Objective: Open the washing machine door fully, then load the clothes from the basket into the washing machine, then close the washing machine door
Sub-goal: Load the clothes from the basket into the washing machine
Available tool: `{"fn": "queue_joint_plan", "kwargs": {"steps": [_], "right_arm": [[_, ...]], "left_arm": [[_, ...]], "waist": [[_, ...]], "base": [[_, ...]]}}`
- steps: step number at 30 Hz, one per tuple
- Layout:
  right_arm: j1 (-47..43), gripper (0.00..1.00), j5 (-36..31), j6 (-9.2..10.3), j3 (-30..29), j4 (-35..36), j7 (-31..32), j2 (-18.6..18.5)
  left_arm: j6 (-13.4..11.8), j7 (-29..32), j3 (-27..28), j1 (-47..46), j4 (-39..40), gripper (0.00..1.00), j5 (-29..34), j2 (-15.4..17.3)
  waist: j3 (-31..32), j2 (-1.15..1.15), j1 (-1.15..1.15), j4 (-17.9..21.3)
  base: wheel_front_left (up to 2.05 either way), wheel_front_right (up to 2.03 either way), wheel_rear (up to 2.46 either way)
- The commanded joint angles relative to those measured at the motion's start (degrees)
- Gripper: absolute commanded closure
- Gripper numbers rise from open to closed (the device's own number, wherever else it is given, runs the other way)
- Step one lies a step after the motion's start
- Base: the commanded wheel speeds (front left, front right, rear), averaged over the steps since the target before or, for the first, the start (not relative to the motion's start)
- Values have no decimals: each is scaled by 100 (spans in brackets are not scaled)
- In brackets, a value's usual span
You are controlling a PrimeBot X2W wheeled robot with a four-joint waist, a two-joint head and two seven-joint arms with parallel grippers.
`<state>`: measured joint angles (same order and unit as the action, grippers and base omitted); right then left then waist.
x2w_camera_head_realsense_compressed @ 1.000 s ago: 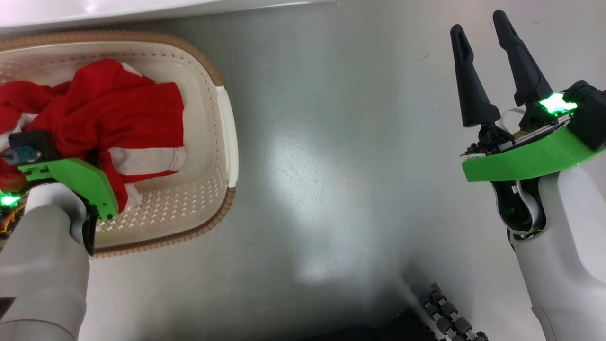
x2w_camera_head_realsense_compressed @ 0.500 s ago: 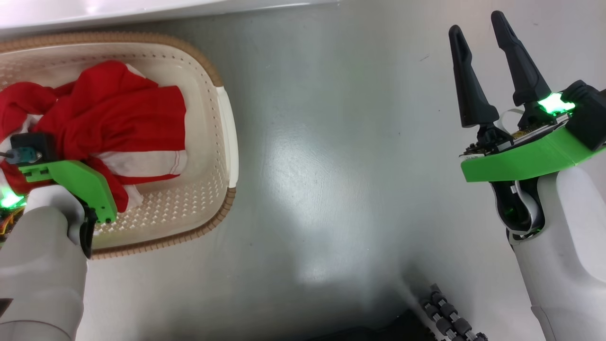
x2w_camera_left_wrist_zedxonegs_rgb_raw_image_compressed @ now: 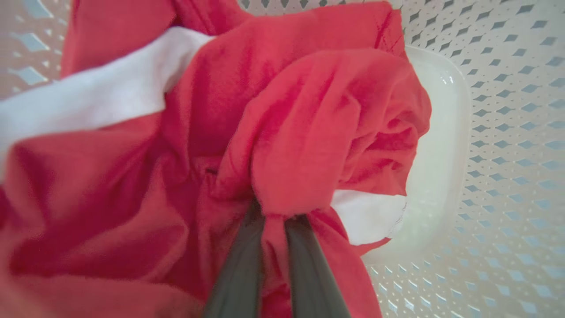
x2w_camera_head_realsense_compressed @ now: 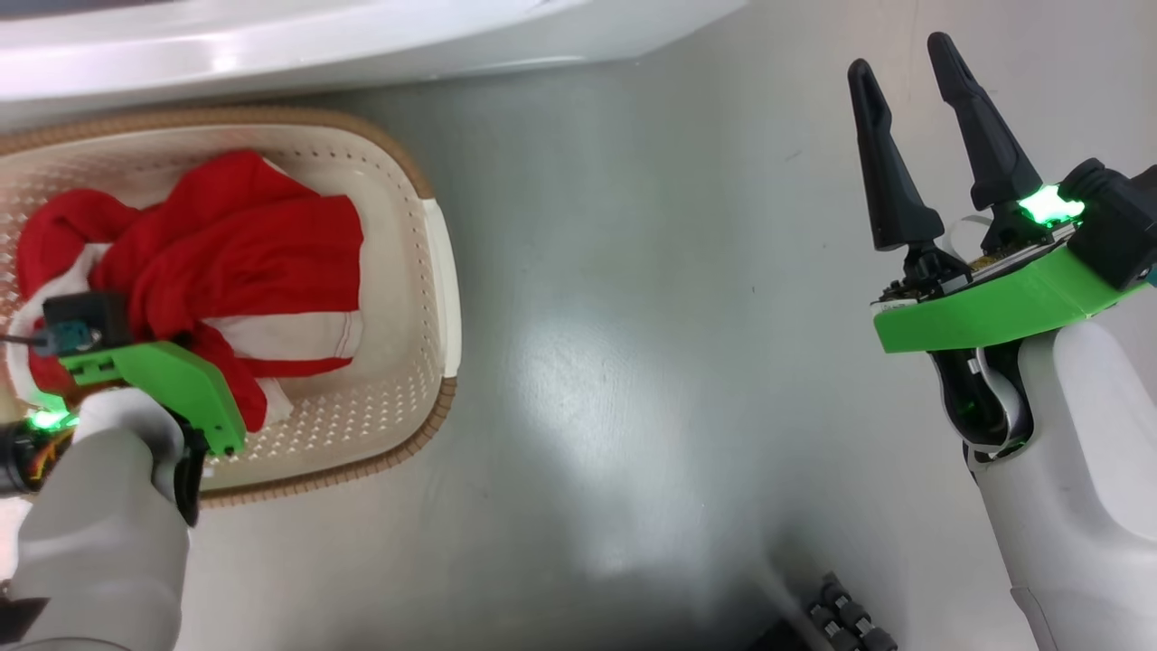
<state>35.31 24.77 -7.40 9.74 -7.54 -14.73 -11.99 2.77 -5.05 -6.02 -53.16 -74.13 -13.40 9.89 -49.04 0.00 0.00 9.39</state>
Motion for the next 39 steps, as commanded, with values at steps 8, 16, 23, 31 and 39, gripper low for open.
{"fn": "queue_joint_plan", "kwargs": {"steps": [8,16,23,31,39], "right_arm": [[-369,0,5,-9,94,-4,-27,-2],[-492,0,42,-9,123,-90,-27,-14],[-685,0,67,-9,140,-193,-27,-27],[-921,0,98,-9,134,-279,-27,-28],[-1139,0,118,-9,112,-356,-27,-44]], "left_arm": [[189,-558,46,493,18,100,-154,98],[334,-842,19,733,33,100,-262,57],[422,-974,-19,1042,251,100,-367,-30],[456,-993,28,1559,1017,100,-479,-53],[466,-994,83,2074,1873,100,-541,-113]], "waist": [[583,0,0,-162],[1077,0,0,-255],[1582,0,0,-371],[2068,0,0,-494],[2504,0,0,-611]], "base": [[0,0,0],[0,0,0],[0,0,0],[0,0,0],[0,0,0]]}}
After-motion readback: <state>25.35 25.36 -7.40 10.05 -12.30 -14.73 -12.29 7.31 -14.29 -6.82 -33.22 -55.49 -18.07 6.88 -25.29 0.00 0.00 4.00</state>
